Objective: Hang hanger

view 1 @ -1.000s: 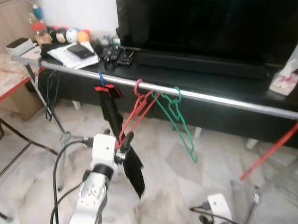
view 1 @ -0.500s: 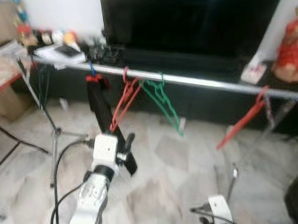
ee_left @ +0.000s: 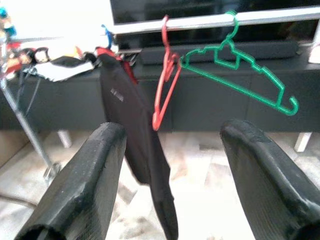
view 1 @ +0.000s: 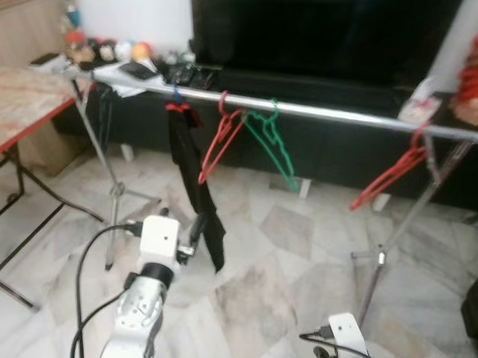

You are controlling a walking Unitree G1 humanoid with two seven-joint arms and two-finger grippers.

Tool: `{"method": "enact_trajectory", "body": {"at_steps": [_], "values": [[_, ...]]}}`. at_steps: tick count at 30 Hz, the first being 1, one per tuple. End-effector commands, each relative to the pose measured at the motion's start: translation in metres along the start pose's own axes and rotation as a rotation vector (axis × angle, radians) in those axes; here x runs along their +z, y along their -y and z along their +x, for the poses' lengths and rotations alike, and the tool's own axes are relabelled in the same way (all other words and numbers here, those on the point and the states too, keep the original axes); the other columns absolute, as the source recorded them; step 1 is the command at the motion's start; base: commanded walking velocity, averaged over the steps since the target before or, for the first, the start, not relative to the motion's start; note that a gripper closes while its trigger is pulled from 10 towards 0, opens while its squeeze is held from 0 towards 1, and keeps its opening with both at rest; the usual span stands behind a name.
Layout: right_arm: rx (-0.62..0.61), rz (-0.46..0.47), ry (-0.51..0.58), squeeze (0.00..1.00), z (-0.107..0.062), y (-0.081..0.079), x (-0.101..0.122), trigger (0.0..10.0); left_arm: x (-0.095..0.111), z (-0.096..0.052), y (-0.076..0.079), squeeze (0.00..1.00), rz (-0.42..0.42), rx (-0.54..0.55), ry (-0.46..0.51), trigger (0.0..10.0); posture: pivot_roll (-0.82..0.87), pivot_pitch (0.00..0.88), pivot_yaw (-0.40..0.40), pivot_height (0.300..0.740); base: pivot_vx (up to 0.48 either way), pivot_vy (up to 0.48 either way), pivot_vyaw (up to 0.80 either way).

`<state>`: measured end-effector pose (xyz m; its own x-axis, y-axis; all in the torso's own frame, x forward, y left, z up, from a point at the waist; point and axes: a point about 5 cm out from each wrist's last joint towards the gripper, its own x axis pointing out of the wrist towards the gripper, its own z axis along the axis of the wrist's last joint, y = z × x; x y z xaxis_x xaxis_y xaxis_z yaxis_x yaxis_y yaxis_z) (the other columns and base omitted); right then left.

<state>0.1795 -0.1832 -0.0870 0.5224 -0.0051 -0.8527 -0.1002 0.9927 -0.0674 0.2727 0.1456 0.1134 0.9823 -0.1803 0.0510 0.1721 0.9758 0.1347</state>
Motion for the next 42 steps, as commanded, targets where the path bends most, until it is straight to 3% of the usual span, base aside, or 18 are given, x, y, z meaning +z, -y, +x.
{"method": "enact_trajectory", "body": {"at_steps": [1, 5, 7, 8, 9, 10, 12, 17, 23, 27, 29, 36, 42], "values": [[-0.009, 0.009, 0.003, 0.0, 0.0, 0.002, 0.001, 10.0, -0.014, -0.001, -0.012, 0.0, 0.01, 0.023, -0.085, 10.0, 0.03, 0.0, -0.048, 0.74, 0.0, 0.0, 0.0], [-0.01, 0.007, 0.002, 0.0, 0.0, 0.002, 0.0, 10.0, -0.038, -0.002, -0.042, 0.0, -0.004, 0.128, -0.214, 10.0, 0.04, 0.0, -0.047, 0.74, 0.0, 0.0, 0.0], [-0.012, 0.007, 0.0, 0.0, 0.0, 0.002, 0.0, 10.0, -0.065, -0.01, -0.062, 0.0, -0.012, 0.209, -0.345, 10.0, 0.04, 0.0, -0.047, 0.74, 0.0, 0.0, 0.0], [-0.012, 0.007, 0.0, 0.0, 0.0, 0.002, 0.0, 10.0, -0.065, -0.01, -0.062, 0.0, -0.012, 0.209, -0.345, 10.0, 0.04, 0.0, -0.047, 0.74, 0.0, 0.0, 0.0], [-0.011, 0.007, 0.0, 0.0, 0.0, 0.002, 0.0, 10.0, -0.075, -0.014, -0.067, 0.0, 0.016, 0.221, -0.393, 10.0, 0.04, 0.0, -0.048, 0.74, 0.0, 0.0, 0.0], [-0.01, 0.007, 0.0, 0.0, 0.0, 0.001, -0.001, 10.0, -0.098, -0.025, -0.072, 0.0, 0.026, 0.236, -0.501, 10.0, 0.03, 0.0, -0.048, 0.74, 0.0, 0.0, 0.0], [-0.009, 0.007, 0.0, 0.0, 0.0, 0.001, -0.001, 10.0, -0.109, -0.031, -0.073, 0.0, 0.016, 0.24, -0.556, 10.0, 0.03, 0.0, -0.047, 0.74, 0.0, 0.0, 0.0], [-0.014, 0.02, 0.005, 0.0, 0.0, 0.0, -0.002, 10.0, -0.156, -0.061, -0.056, 0.0, 0.033, 0.152, -0.809, 10.0, 0.01, 0.0, -0.043, 0.74, 0.0, 0.0, 0.0], [-0.017, 0.031, 0.008, 0.0, 0.0, 0.0, -0.003, 10.0, -0.172, -0.072, -0.034, 0.0, -0.007, 0.108, -0.905, 10.0, 0.01, 0.0, -0.051, 0.74, 0.0, 0.0, 0.0], [-0.021, 0.034, 0.005, 0.0, -0.001, 0.003, -0.004, 10.0, -0.178, -0.076, -0.018, 0.0, 0.003, 0.043, -0.936, 10.0, -0.01, 0.0, -0.055, 0.74, 0.0, 0.0, 0.0], [-0.028, 0.038, 0.003, 0.0, -0.001, 0.005, -0.006, 10.0, -0.18, -0.077, -0.01, 0.0, -0.032, 0.051, -0.949, 10.0, 0.0, 0.0, -0.057, 0.74, 0.0, 0.0, 0.0], [-0.045, 0.047, -0.003, 0.0, -0.003, 0.01, -0.01, 10.0, -0.185, -0.085, 0.003, 0.0, -0.025, 0.011, -0.987, 10.0, -0.01, 0.0, -0.051, 0.74, 0.0, 0.0, 0.0], [-0.061, 0.061, -0.009, 0.0, -0.003, 0.011, -0.011, 10.0, -0.19, -0.097, -0.003, 0.0, -0.031, 0.026, -1.024, 10.0, 0.0, 0.0, -0.058, 0.74, 0.0, 0.0, 0.0]]}}
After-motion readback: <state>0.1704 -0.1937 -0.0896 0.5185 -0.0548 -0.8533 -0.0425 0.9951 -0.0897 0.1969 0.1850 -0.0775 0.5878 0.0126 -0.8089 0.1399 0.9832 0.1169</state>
